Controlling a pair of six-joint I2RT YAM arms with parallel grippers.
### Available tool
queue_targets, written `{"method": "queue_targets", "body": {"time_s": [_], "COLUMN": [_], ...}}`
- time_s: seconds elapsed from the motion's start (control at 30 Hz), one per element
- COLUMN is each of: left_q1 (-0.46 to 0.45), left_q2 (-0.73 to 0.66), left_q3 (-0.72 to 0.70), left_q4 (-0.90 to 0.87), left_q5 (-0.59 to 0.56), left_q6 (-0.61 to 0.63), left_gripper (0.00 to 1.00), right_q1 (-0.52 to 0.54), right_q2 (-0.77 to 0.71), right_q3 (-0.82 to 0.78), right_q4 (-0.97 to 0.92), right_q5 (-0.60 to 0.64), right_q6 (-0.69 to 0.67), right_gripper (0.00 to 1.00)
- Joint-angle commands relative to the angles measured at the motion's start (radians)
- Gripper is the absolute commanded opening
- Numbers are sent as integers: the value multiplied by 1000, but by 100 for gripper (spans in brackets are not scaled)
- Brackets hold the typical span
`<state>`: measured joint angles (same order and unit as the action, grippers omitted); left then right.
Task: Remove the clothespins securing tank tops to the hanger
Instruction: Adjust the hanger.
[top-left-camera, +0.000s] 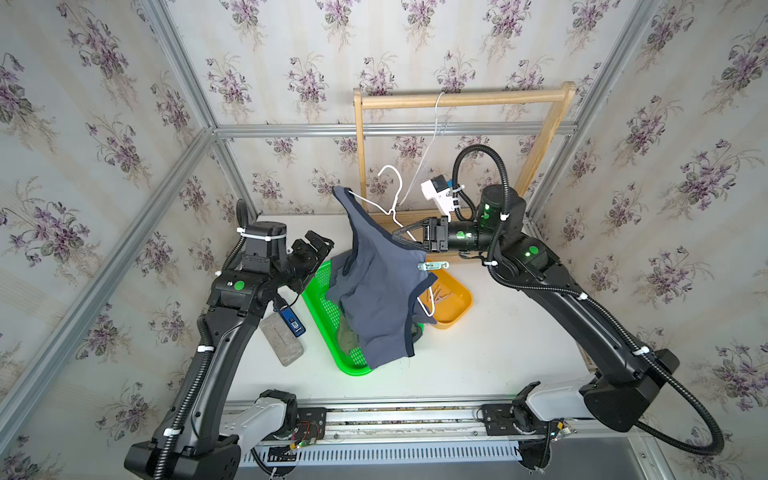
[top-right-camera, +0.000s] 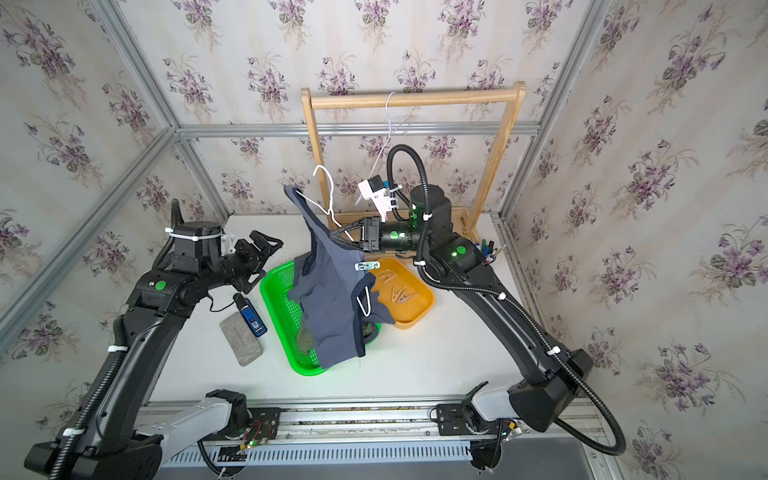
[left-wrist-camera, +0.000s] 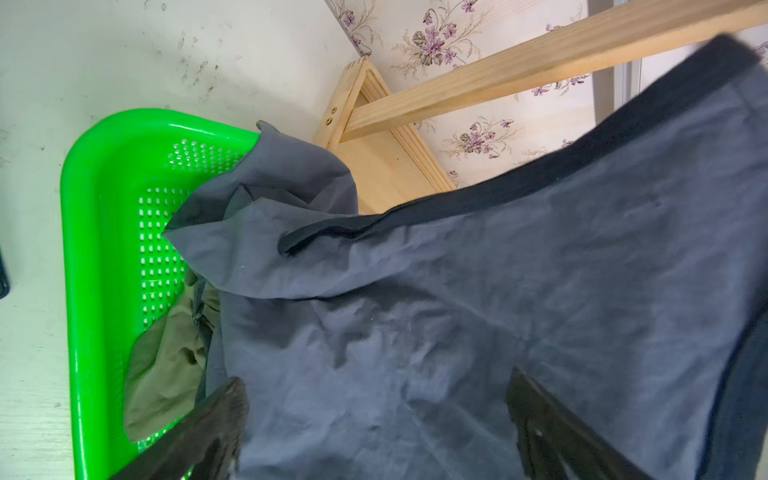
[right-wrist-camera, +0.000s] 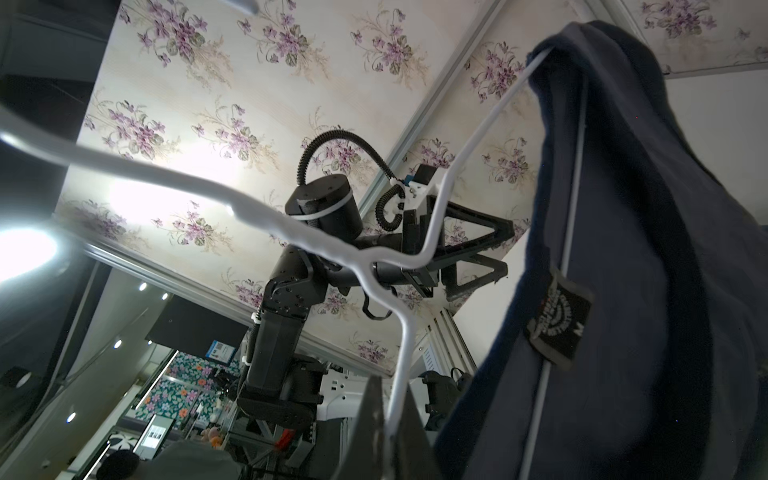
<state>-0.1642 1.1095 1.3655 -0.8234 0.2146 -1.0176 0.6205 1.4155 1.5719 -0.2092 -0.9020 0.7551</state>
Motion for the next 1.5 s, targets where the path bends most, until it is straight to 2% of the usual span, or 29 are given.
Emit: {"method": "queue_targets", "body": {"time_s": [0.0,0.1,0.17,0.37,0.57,0.87,1.1,1.2,1.33,1.4,1.47], "left_q1": [3,6,14,23,20,-14,-61,-74,-101,-110,-119], "left_q2": [16,43,63,177,295,410,473,487,497,503,506], "left_q3": [31,78,106,195,209,227,256,258,260,258,260], "left_q4": [-34,-65,-72,-93,-114,-114,-110,-101,-91,-88,-81], "left_q5": [-32,-90,-97,-60,37,79,93,108,114,120,123], "left_q6": [39,51,51,38,-12,-34,-50,-65,-81,-91,-99], "left_gripper": [99,99,99,99,99,98,84,72,48,40,38], "right_q1": [-26,-33,-34,-33,-30,-20,-6,-3,7,10,13], "right_q2": [17,8,-12,-47,-60,-58,-38,-21,16,31,48], "right_q3": [-23,-89,-157,-271,-307,-301,-288,-279,-249,-235,-219], "right_q4": [-106,-138,-97,-69,-73,-73,-84,-84,-100,-108,-120], "right_q5": [-102,-126,-140,-150,-139,-114,-96,-87,-74,-69,-67], "right_q6": [-117,-172,-169,-202,-241,-260,-282,-290,-321,-334,-350], "right_gripper": [0,0,0,0,0,0,0,0,0,0,0]}}
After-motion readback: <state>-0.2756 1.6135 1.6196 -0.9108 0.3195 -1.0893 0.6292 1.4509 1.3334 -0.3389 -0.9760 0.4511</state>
